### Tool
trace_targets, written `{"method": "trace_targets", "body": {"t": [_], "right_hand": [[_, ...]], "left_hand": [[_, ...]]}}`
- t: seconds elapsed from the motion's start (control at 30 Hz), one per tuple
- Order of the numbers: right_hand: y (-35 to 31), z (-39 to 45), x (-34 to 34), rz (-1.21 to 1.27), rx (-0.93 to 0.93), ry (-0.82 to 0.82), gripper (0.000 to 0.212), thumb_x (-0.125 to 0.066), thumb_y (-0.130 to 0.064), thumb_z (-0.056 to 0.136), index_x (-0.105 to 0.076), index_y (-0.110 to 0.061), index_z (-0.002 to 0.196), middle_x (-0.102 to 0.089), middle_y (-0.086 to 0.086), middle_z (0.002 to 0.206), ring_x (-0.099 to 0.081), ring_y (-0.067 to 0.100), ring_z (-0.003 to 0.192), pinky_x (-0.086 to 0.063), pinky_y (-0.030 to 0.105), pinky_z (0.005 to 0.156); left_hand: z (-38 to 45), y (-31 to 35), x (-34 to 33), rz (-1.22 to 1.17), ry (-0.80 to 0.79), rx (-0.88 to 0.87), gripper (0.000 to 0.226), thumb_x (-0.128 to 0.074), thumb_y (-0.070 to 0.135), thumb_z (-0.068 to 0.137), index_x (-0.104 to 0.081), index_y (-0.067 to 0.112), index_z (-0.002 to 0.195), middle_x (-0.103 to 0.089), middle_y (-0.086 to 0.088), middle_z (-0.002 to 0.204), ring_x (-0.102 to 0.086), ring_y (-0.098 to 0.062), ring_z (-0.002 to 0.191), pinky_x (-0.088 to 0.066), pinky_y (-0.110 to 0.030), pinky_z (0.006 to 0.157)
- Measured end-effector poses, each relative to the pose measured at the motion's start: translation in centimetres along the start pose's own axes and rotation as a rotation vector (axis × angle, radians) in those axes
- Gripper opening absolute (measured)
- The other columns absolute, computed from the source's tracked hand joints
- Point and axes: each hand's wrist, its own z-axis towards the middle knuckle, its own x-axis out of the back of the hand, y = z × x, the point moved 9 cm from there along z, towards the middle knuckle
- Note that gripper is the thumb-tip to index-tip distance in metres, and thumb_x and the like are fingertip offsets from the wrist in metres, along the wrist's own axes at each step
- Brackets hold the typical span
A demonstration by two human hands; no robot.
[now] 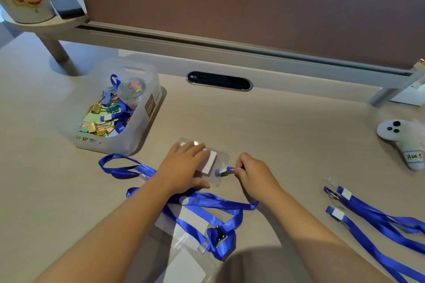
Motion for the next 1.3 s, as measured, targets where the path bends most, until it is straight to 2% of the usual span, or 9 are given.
{"method": "trace_targets", "body": {"t": [0.1,0.17,0.23,0.33,0.47,0.57,0.7,1.03,1.3], "right_hand": [[1.0,0.0,0.9,0.264,-0.08,0.036,0.029,-0.041,-0.006,0.09,-0.039,-0.021,0.065,-0.058,0.009,0.076,-0.055,0.026,0.072,-0.042,0.03,0.062],[1.5,0.0,1.4,0.348,-0.115,0.046,0.034,-0.037,-0.001,0.089,-0.041,-0.024,0.064,-0.053,0.005,0.068,-0.053,0.024,0.065,-0.044,0.03,0.062],[1.5,0.2,1.7,0.327,-0.115,0.032,0.031,-0.035,0.0,0.089,-0.046,-0.023,0.072,-0.055,0.006,0.071,-0.056,0.029,0.071,-0.048,0.034,0.069],[0.5,0.2,2.1,0.191,-0.084,-0.041,0.027,-0.038,-0.002,0.089,-0.054,-0.016,0.105,-0.062,0.014,0.106,-0.059,0.031,0.101,-0.048,0.037,0.087],[-2.3,-0.1,3.0,0.23,0.038,-0.089,0.05,-0.055,-0.014,0.085,-0.041,-0.015,0.133,-0.049,0.004,0.136,-0.047,0.019,0.124,-0.037,0.027,0.099],[-3.7,-0.1,3.4,0.306,0.072,-0.053,0.044,-0.063,-0.023,0.082,-0.052,-0.013,0.124,-0.056,0.003,0.126,-0.051,0.017,0.118,-0.04,0.028,0.096],[-4.6,-0.1,4.5,0.239,0.106,0.063,0.015,-0.056,-0.017,0.087,-0.065,-0.007,0.095,-0.061,0.002,0.087,-0.056,0.016,0.079,-0.043,0.021,0.061],[-6.0,-0.8,8.2,0.429,0.178,0.245,0.015,-0.059,-0.005,0.084,-0.056,-0.012,0.071,-0.054,-0.004,0.059,-0.059,0.023,0.066,-0.053,0.041,0.072],[-6.3,-0.7,9.0,0.573,0.166,0.252,0.024,-0.06,-0.019,0.085,-0.051,-0.021,0.063,-0.054,-0.004,0.06,-0.051,-0.002,0.042,-0.039,0.012,0.046]], "left_hand": [[0.1,1.5,2.6,0.041,0.18,-0.129,0.046,-0.042,0.05,0.076,-0.067,0.015,0.094,-0.072,-0.005,0.098,-0.067,-0.023,0.088,-0.055,-0.029,0.075],[0.2,1.5,4.0,0.023,0.285,-0.176,0.038,-0.04,0.038,0.077,-0.07,0.015,0.075,-0.074,-0.001,0.072,-0.068,-0.021,0.063,-0.056,-0.028,0.054],[0.4,1.1,5.2,0.009,0.314,-0.152,0.023,-0.05,0.025,0.076,-0.069,0.013,0.074,-0.073,-0.004,0.065,-0.067,-0.025,0.055,-0.054,-0.03,0.048],[0.2,1.2,7.7,-0.072,0.341,-0.101,0.02,-0.055,0.018,0.078,-0.065,0.007,0.091,-0.072,-0.014,0.08,-0.067,-0.033,0.07,-0.051,-0.036,0.06],[0.3,1.6,9.1,-0.062,0.263,-0.02,0.029,-0.042,0.024,0.093,-0.05,0.014,0.119,-0.064,-0.005,0.119,-0.059,-0.026,0.104,-0.045,-0.034,0.084],[0.2,1.4,9.2,-0.084,0.214,0.004,0.029,-0.042,0.024,0.092,-0.048,0.016,0.119,-0.065,-0.006,0.116,-0.06,-0.025,0.102,-0.047,-0.035,0.085],[-0.5,0.5,9.5,-0.126,0.218,0.059,0.025,-0.042,0.023,0.092,-0.049,0.013,0.114,-0.065,-0.009,0.11,-0.059,-0.03,0.098,-0.048,-0.037,0.082],[-1.1,1.0,10.4,-0.391,0.313,0.056,0.022,-0.052,0.011,0.087,-0.056,0.008,0.108,-0.066,-0.009,0.11,-0.06,-0.025,0.101,-0.048,-0.034,0.088],[-0.6,2.8,12.9,-0.39,0.485,-0.009,0.022,-0.054,0.018,0.087,-0.063,0.006,0.103,-0.069,-0.01,0.102,-0.062,-0.023,0.094,-0.045,-0.026,0.08]]}}
